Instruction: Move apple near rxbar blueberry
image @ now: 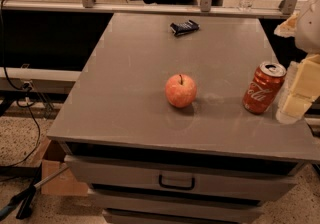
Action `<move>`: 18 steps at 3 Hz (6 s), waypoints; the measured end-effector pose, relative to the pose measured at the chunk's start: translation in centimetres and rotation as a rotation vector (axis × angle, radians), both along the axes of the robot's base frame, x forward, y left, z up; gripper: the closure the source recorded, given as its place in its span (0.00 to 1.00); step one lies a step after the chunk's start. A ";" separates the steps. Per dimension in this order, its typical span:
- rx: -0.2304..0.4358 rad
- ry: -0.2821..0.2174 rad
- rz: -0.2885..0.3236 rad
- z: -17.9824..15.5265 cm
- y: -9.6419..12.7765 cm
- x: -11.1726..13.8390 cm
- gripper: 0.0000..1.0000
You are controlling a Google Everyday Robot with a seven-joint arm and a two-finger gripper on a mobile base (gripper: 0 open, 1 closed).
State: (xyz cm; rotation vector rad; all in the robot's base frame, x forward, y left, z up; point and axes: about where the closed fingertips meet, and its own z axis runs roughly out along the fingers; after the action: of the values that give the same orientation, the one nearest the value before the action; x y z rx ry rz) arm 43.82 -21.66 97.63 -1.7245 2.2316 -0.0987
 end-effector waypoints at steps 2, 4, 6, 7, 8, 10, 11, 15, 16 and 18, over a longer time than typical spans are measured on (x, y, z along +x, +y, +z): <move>0.051 -0.024 0.051 0.0 0.6 0.0 0.00; 0.295 -0.069 0.220 0.3 7.1 1.1 0.00; 0.358 -0.110 0.106 -2.1 12.9 3.7 0.00; 0.356 -0.108 0.108 -2.0 12.9 3.5 0.00; 0.358 -0.112 0.075 -3.4 12.5 4.4 0.00; 0.360 -0.059 0.006 -8.3 12.1 8.1 0.00; 0.371 -0.004 0.007 -9.9 13.2 8.7 0.00; 0.411 -0.046 -0.091 -7.7 12.9 13.5 0.88; 0.341 -0.156 -0.155 -4.9 10.3 18.4 1.00; 0.208 -0.224 -0.284 -3.9 3.7 26.2 1.00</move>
Offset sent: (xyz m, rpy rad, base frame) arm -0.0001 0.0128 -0.0055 0.1317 -0.0396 0.1329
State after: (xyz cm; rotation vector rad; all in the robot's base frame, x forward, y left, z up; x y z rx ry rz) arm 70.01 -17.96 93.74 -1.2208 2.2160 -0.1126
